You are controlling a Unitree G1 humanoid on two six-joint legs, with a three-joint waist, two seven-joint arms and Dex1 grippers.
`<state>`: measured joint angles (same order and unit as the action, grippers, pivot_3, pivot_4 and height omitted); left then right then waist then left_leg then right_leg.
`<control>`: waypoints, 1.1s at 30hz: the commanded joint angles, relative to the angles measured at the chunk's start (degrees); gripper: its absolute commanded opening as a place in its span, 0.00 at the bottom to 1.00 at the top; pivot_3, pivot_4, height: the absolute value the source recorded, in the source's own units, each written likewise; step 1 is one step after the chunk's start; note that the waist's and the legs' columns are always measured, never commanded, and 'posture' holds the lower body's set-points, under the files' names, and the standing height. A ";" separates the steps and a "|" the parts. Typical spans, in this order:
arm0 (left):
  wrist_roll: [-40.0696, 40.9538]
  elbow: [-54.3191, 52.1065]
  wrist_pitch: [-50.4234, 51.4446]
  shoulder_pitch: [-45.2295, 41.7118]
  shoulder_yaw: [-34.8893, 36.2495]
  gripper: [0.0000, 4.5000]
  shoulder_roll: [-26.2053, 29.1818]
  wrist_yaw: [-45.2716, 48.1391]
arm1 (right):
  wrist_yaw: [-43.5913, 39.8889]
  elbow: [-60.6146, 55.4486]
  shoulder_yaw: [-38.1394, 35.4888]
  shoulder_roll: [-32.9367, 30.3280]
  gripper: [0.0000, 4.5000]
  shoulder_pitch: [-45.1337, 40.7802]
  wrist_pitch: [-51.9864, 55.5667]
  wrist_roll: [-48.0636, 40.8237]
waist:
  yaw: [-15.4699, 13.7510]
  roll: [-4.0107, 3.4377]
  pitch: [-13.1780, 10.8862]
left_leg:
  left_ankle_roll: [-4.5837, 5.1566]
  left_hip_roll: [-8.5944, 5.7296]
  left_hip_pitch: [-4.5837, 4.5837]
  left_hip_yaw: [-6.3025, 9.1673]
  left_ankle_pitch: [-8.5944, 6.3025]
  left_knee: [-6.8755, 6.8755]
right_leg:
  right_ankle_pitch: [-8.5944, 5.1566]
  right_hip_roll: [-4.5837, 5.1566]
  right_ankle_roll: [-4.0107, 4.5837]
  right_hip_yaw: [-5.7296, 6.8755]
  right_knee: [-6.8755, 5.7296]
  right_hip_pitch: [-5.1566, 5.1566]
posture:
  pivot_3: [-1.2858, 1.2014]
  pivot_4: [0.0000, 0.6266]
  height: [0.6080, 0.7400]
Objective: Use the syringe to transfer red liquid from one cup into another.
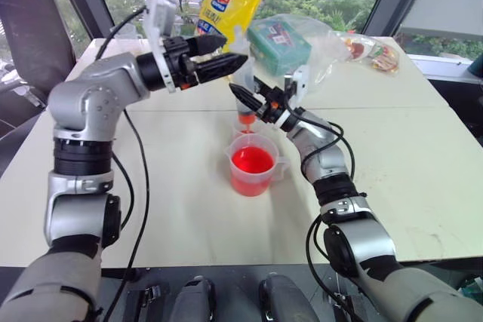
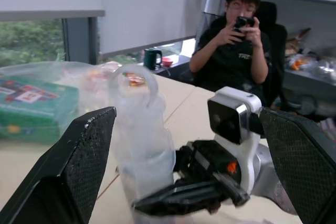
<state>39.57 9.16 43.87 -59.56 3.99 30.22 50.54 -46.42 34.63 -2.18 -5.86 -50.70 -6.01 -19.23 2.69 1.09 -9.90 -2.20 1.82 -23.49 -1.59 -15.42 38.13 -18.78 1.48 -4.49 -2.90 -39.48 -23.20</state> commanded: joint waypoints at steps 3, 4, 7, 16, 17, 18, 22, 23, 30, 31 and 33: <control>-1.61 3.38 -2.83 -3.46 0.01 0.99 -2.15 2.10 | -0.21 -1.64 -0.33 -0.10 0.30 -0.55 -1.19 0.31 | -0.04 0.00 0.00 | 0.00 0.00 -0.01 0.00 0.00 0.00 | 0.00 0.01 0.00 0.00 0.01 0.00 | 0.52 0.24 1.00; -1.92 3.90 -3.02 -3.78 -0.11 0.99 -2.50 2.34 | -0.16 -1.72 -0.34 -0.07 0.30 -0.52 -1.15 0.36 | -0.04 0.00 0.00 | 0.00 0.00 -0.01 0.00 0.00 0.00 | 0.00 0.01 0.00 0.00 0.01 0.00 | 0.52 0.24 1.00; -2.83 5.86 -3.95 -4.96 -0.50 0.99 -3.70 3.11 | -0.17 -1.91 -0.23 0.00 0.30 -0.41 -1.08 0.50 | -0.10 0.00 0.00 | 0.00 0.00 -0.01 0.00 0.00 0.00 | 0.00 0.01 0.00 -0.01 0.01 0.00 | 0.52 0.24 1.00; -5.42 11.12 -5.59 -7.04 -1.42 0.70 -7.12 5.39 | -0.07 -2.24 0.25 0.18 0.30 0.12 -1.09 1.13 | -0.01 0.00 0.00 | -0.01 -0.01 -0.01 0.00 0.00 0.01 | 0.00 0.01 0.00 -0.01 0.00 0.00 | 0.52 0.24 1.00; -5.66 11.39 -5.67 -7.01 -1.38 0.58 -7.29 5.60 | -0.06 -2.31 0.26 0.20 0.30 0.17 -1.10 1.21 | 0.04 0.00 0.00 | -0.01 0.00 -0.01 0.00 0.01 0.01 | 0.00 0.01 0.00 -0.01 0.00 0.00 | 0.52 0.24 1.00; -5.86 11.57 -5.78 -6.97 -1.36 0.48 -7.37 5.78 | -0.04 -2.38 0.29 0.23 0.30 0.21 -1.09 1.27 | 0.06 0.00 0.00 | -0.01 0.00 0.00 0.00 0.00 0.00 | 0.00 0.00 0.00 -0.01 -0.01 -0.01 | 0.52 0.24 1.00; -6.68 12.58 -6.31 -7.12 -1.46 0.05 -7.50 6.28 | -0.16 -2.77 0.21 0.14 0.30 0.36 -0.99 1.33 | -0.06 0.00 0.00 | 0.00 0.00 -0.01 0.00 0.00 0.00 | 0.00 0.00 0.00 -0.01 -0.01 -0.01 | 0.52 0.24 1.00; -6.88 12.77 -6.40 -7.14 -1.50 0.01 -7.51 6.37 | -0.21 -2.87 0.16 0.11 0.30 0.39 -0.97 1.36 | -0.09 0.00 0.00 | -0.01 0.00 -0.01 0.00 0.00 0.00 | 0.00 0.01 0.00 -0.01 -0.02 -0.01 | 0.52 0.24 1.00; -8.97 12.88 -7.02 -6.02 -3.25 0.01 -7.51 8.34 | -0.40 -4.35 -0.53 -0.67 0.30 -0.13 -0.56 1.09 | -0.13 0.00 0.00 | -0.02 -0.01 -0.01 0.00 0.01 0.01 | 0.00 0.02 0.00 -0.01 -0.01 0.00 | 0.52 0.24 1.00; -9.00 12.75 -6.81 -5.85 -3.34 0.01 -7.62 8.61 | -0.41 -4.60 -0.66 -0.87 0.30 -0.28 -0.49 1.01 | -0.13 0.00 0.00 | -0.02 -0.01 -0.01 0.00 0.01 0.01 | 0.00 0.02 0.00 -0.01 -0.01 0.00 | 0.52 0.24 1.00; -9.23 12.47 -6.67 -5.40 -3.61 0.01 -7.82 9.00 | -0.35 -5.27 -0.93 -1.27 0.30 -0.57 -0.12 0.77 | -0.13 0.00 0.00 | -0.02 -0.01 -0.01 0.00 0.01 0.01 | 0.00 0.02 0.00 -0.01 -0.01 0.00 | 0.52 0.24 1.00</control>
<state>30.83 23.36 36.77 -65.06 2.76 23.18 57.53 -47.25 33.76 -2.13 -6.98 -48.88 -5.81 -17.12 2.56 1.09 -9.90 -2.21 1.81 -23.50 -1.59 -15.41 38.14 -18.78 1.50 -4.50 -2.91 -39.49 -23.20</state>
